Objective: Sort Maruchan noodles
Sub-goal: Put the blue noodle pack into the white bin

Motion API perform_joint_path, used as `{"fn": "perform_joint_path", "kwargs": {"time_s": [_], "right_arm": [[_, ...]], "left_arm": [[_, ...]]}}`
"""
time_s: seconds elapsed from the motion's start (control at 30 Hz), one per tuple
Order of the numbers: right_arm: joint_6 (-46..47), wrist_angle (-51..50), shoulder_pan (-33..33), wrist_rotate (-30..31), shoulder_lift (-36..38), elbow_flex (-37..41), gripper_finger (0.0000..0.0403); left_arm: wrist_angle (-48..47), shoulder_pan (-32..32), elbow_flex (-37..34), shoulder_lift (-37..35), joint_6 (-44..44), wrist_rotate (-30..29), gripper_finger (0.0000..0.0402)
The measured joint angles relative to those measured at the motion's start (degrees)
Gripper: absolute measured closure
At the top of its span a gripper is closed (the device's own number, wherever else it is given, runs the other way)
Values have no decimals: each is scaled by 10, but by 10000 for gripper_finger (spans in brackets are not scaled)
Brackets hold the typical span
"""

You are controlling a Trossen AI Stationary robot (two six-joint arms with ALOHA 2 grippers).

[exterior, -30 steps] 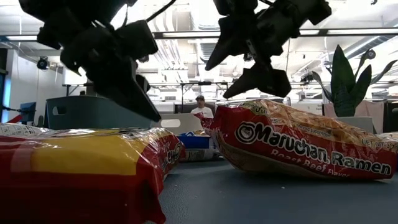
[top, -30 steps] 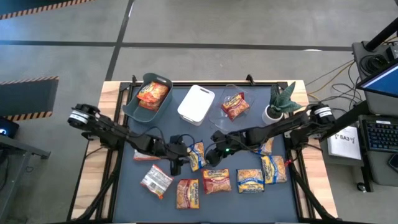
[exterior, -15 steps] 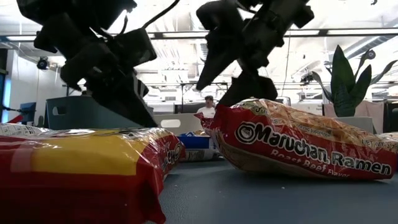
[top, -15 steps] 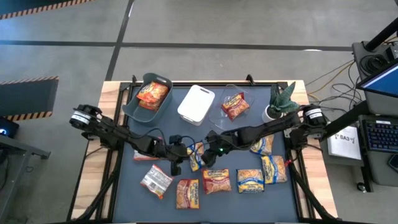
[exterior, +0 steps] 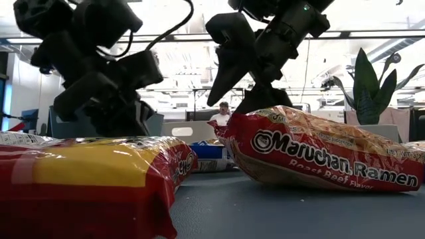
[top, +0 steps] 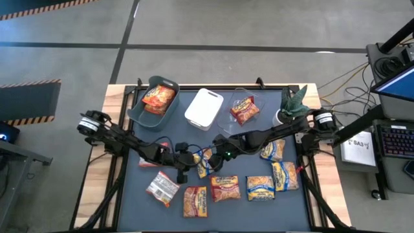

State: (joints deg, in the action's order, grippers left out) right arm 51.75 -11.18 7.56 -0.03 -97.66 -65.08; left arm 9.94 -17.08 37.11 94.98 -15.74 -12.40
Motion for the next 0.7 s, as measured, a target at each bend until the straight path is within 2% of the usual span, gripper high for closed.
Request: {"fn": "perform_joint_path", "kwargs": {"time_s": [0.33,0.57,0.7], "right_arm": [[6,-3,0,0,-9,0,163],[-4,-6,3,1,-16,1,163],[-41,-6,14,3,-19,4,163]], "left_arm": [[79,0,-39,2,-33,0,402],[80,0,-42,0,-45,0,402],[71,-1,-43,-18,-41,0,402]]}}
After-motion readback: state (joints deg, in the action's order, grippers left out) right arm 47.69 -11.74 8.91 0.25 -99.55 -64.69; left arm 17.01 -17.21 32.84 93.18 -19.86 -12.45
